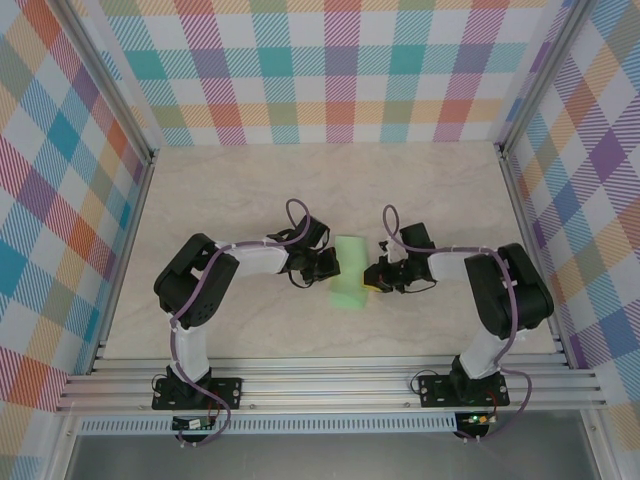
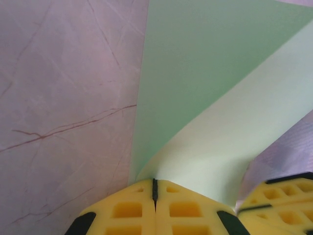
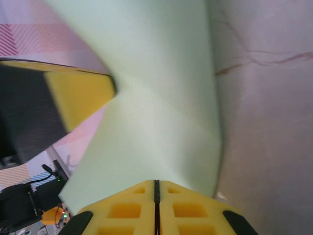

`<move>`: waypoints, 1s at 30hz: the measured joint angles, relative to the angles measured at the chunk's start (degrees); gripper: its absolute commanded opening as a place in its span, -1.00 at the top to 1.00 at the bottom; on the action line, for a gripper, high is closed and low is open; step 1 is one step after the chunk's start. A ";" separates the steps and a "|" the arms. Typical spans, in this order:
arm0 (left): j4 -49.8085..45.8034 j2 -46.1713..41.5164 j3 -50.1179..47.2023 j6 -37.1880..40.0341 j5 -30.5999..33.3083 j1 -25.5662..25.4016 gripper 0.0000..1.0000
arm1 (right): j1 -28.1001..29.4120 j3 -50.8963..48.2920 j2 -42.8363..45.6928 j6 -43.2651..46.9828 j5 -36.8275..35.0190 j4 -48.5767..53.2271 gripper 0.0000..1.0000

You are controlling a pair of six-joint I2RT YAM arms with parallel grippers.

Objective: Fold a paper plane with a square sheet of paper (pick it up from the middle)
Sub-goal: Fold the square sheet of paper in half at the center of the table.

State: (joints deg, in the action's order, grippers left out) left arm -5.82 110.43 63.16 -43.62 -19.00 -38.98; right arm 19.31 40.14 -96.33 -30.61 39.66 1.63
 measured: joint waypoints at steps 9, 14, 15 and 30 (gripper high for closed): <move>0.02 0.00 0.00 0.00 -0.02 0.00 1.00 | 0.02 -2.64 2.34 -0.59 2.12 -2.60 0.82; 0.02 0.00 0.00 0.00 -0.02 0.00 1.00 | 0.02 -4.31 -0.13 -0.20 2.21 -2.75 0.83; 0.02 0.00 0.00 0.00 -0.02 0.00 1.00 | 0.02 -4.46 -0.66 -0.02 2.14 -2.71 0.83; 0.02 0.00 0.00 0.07 -0.02 0.00 1.00 | 1.46 -3.58 5.09 2.14 0.94 1.44 0.83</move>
State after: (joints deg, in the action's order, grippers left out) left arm -5.80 110.43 63.16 -43.55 -19.03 -38.98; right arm 20.78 36.56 -91.24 -28.47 40.60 3.07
